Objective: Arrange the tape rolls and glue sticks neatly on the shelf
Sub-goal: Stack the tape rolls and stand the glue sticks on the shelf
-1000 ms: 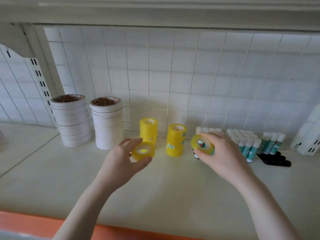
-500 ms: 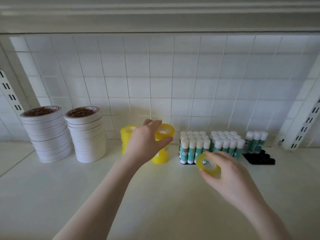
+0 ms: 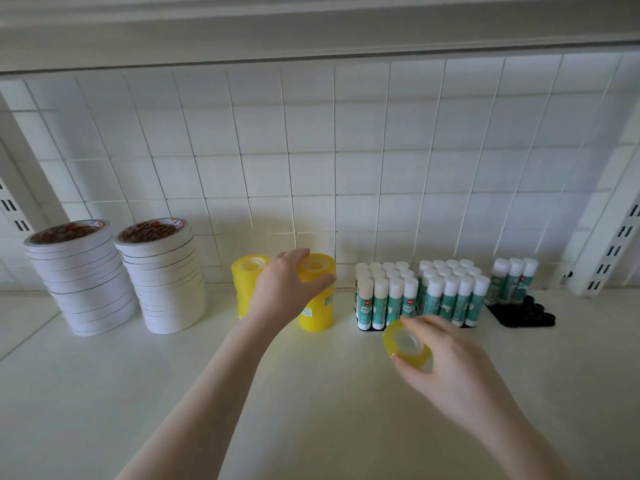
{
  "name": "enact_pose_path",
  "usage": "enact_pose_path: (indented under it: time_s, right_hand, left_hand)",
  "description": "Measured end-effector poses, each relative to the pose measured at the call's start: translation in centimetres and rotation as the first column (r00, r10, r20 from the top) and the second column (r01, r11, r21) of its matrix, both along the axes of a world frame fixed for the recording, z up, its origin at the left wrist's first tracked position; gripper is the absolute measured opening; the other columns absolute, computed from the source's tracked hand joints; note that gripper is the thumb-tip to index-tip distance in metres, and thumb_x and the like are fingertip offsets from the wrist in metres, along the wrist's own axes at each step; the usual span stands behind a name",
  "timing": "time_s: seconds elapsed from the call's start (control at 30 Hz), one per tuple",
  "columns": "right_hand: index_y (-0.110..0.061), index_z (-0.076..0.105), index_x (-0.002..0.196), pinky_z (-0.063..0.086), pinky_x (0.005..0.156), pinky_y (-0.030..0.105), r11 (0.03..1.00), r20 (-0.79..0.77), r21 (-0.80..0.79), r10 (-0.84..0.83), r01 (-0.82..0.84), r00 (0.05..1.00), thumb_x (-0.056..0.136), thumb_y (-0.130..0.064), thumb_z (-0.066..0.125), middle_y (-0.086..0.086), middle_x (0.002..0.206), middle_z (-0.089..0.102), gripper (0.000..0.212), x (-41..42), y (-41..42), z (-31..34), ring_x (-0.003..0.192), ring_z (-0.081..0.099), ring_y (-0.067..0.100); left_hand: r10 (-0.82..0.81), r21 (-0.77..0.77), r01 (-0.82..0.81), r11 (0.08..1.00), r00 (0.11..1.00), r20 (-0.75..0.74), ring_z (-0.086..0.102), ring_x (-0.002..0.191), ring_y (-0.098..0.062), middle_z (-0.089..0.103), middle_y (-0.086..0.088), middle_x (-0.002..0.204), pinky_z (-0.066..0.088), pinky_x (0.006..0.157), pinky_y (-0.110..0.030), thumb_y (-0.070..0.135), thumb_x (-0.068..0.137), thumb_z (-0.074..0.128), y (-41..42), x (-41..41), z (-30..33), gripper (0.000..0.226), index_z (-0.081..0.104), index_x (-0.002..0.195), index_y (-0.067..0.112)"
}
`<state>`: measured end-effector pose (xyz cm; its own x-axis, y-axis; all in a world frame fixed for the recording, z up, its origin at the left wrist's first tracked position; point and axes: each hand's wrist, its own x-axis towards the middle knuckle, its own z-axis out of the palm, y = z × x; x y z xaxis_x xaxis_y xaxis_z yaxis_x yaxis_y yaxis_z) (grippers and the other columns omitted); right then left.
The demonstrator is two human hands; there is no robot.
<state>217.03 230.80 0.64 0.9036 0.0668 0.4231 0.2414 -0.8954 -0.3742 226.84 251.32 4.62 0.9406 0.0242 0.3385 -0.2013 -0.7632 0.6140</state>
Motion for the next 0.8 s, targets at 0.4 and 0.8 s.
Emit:
enact_pose_path:
  time_s: [0.4, 0.8]
  right_hand:
    - [-0.013, 0.062, 0.122, 0.036, 0.076, 0.019, 1.0, 0.021, 0.015, 0.006, -0.006, 1.0, 0.075, -0.029, 0.075, -0.005, 0.11, 0.062, 0.051, 0.4, 0.0, -0.5, 0.091, 0.056, 0.009]
    - [-0.02, 0.053, 0.132, 0.031, 0.08, 0.013, 0.998, 0.004, 0.029, 0.048, -0.048, 0.999, 0.082, -0.036, 0.066, -0.012, 0.118, 0.055, 0.055, 0.5, -0.2, -0.7, 0.098, 0.048, 0.003]
  left_hand:
    - [0.03, -0.087, -0.031, 0.996, 0.999, -0.018, 0.054, 0.111, -0.024, 0.058, -0.007, 0.124, 0.045, 0.092, -0.035, 0.039, 0.074, 0.075, -0.2, 0.5, -0.6, 0.072, 0.047, 0.135, 0.015]
    - [0.038, -0.221, -0.039, 0.975, 0.999, -0.006, 0.051, 0.112, -0.02, 0.055, -0.004, 0.125, 0.044, 0.095, -0.033, 0.037, 0.073, 0.076, -0.9, 0.0, -1.5, 0.074, 0.043, 0.137, 0.018]
